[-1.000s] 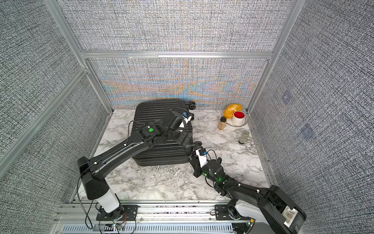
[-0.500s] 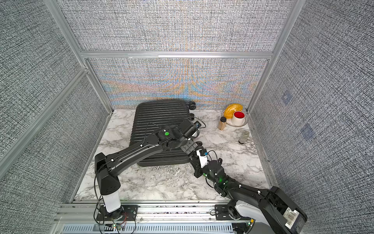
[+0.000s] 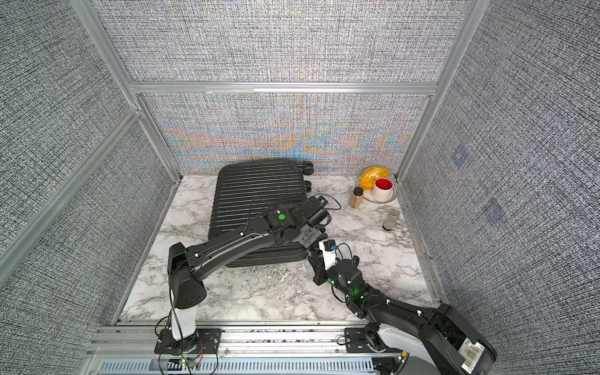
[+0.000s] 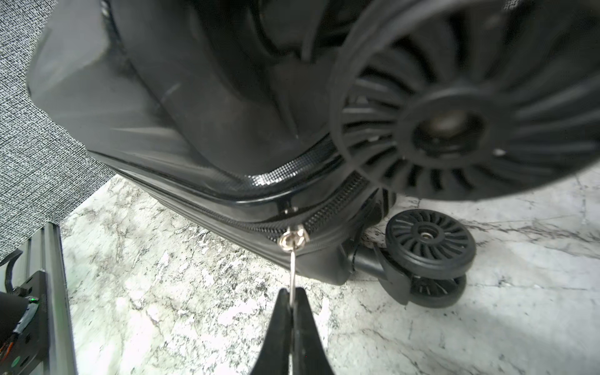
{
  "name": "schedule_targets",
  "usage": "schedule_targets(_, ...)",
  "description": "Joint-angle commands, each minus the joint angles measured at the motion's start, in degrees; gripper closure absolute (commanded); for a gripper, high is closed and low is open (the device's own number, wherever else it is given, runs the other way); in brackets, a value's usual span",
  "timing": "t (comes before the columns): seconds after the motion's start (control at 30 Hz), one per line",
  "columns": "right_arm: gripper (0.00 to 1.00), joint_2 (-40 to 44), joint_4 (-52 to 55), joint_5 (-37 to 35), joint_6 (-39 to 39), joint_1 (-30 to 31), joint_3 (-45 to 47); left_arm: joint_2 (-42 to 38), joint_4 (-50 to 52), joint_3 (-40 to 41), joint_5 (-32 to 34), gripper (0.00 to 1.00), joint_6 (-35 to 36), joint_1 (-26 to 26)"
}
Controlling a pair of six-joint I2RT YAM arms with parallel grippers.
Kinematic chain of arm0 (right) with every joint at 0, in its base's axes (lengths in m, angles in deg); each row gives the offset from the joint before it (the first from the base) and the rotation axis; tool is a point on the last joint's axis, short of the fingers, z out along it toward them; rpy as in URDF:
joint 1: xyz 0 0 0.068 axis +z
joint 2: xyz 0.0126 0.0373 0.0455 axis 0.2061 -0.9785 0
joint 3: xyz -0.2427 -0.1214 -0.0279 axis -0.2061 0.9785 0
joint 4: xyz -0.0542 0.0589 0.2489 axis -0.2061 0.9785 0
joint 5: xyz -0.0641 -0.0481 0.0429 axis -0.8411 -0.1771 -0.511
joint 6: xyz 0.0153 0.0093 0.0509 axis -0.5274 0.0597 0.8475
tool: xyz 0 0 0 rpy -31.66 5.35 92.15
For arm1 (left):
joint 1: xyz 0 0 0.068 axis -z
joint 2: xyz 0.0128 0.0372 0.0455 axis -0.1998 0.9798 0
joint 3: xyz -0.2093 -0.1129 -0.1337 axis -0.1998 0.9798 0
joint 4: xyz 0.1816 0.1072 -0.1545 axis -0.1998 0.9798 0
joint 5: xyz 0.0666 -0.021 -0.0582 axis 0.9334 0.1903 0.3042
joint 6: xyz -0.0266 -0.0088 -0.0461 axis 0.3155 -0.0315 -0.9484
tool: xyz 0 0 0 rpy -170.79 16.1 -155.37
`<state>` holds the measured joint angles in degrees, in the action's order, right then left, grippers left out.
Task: Open the suitcase zippers
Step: Unzip the zipper on the suitcase.
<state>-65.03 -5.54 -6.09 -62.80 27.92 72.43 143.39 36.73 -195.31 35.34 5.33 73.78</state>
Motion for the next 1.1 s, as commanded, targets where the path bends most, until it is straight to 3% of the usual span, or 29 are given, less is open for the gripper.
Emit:
schedule_targets(0.0, 1.0, 2.01, 2.06, -3.86, 2.93, -0.12, 0.99, 0.25, 6.77, 1.43, 10.21, 0.03, -0.14, -0.74)
schedule_targets(0.13, 1.0, 4.26, 5.34, -9.34, 5.93, -0.74, 1.75, -1.04, 6.26, 4.12, 9.87, 0.03, -0.98, -0.74)
schedule_targets(0.4, 1.0, 7.21, 6.83, -8.85, 6.93, -2.03, 2.48, -2.73, 5.61, 6.48, 9.73, 0.03, -1.97, -0.74)
schedule_targets(0.63, 1.0, 14.8, 11.71, -16.79, 8.56, -2.24, 4.47, -3.53, 5.63, 6.75, 8.83, 0.03, -2.41, -0.74)
schedule_targets(0.9, 1.0, 6.94, 3.57, -2.11, 3.9, -4.48, 3.3, -7.54, 1.45, 7.7, 1.89, 0.03, -1.64, -0.74)
schedule_targets(1.07, 1.0, 5.17, 1.02, 1.42, 3.86, -4.48, 3.15, -16.7, -10.08, 14.59, -11.04, 0.03, 7.06, -0.75)
